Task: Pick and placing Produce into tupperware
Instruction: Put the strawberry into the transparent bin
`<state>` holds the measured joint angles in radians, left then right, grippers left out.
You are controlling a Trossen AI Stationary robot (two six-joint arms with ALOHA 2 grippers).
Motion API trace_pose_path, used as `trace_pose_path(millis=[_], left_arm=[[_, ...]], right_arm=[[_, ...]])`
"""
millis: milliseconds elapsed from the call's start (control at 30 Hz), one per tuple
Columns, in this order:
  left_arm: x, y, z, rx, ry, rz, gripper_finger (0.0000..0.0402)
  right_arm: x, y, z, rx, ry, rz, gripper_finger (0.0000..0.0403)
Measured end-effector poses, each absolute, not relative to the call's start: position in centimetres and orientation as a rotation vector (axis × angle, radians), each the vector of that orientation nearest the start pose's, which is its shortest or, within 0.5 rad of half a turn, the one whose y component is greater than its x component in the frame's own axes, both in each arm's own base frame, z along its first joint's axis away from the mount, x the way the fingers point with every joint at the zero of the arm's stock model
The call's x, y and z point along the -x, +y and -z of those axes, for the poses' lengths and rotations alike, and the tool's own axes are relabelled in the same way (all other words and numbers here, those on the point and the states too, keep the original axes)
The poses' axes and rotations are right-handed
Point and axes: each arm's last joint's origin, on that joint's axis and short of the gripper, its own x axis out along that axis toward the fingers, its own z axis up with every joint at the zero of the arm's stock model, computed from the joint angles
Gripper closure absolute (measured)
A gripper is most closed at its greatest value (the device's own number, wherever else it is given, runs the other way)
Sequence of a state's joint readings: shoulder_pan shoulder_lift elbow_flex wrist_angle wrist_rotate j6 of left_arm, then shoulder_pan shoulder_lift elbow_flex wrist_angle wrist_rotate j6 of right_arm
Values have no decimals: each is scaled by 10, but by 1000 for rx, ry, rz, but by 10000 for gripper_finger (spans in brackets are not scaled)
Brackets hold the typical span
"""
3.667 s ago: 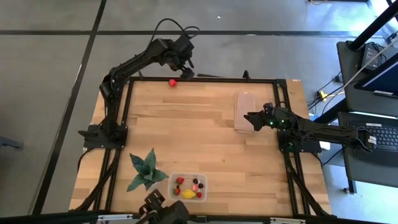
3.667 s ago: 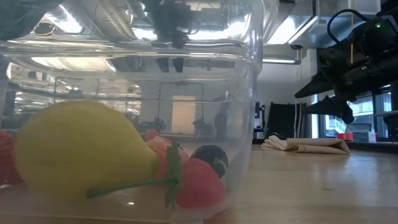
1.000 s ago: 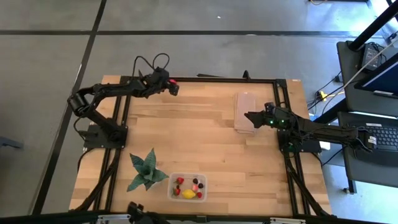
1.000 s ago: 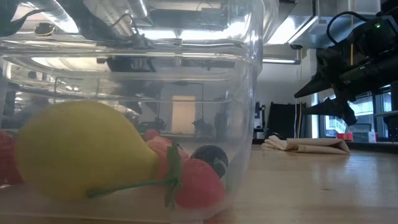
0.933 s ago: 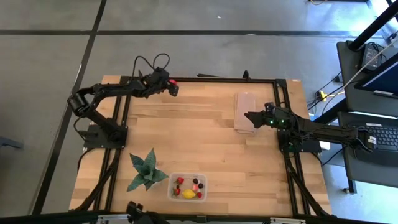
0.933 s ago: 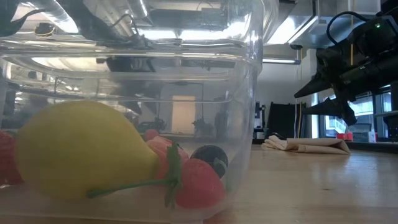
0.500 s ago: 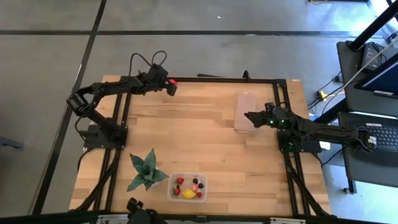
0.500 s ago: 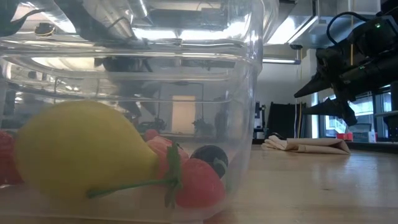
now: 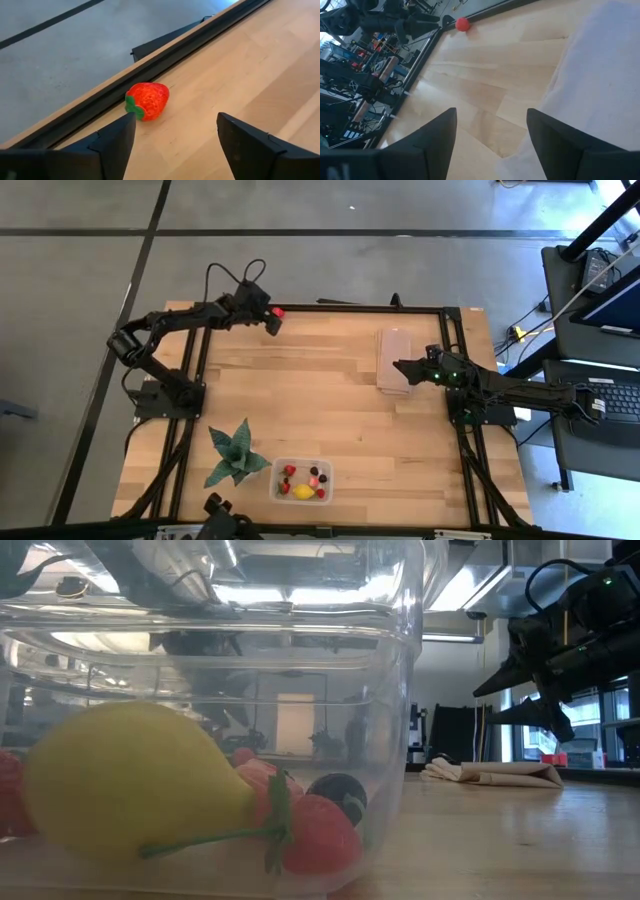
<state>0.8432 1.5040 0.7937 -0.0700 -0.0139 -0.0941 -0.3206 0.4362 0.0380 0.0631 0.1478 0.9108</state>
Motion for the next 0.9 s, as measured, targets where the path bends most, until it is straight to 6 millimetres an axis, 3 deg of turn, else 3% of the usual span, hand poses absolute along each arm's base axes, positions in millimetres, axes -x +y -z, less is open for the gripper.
trace_pose_path(millis=[733, 900], left_arm=[[-194, 224, -185, 427, 682, -843, 142], [-193, 225, -185, 416, 685, -868, 118]], right_arm=[[-113, -42, -144, -872, 116, 580, 160], [-113, -42, -144, -862, 118, 579, 160]])
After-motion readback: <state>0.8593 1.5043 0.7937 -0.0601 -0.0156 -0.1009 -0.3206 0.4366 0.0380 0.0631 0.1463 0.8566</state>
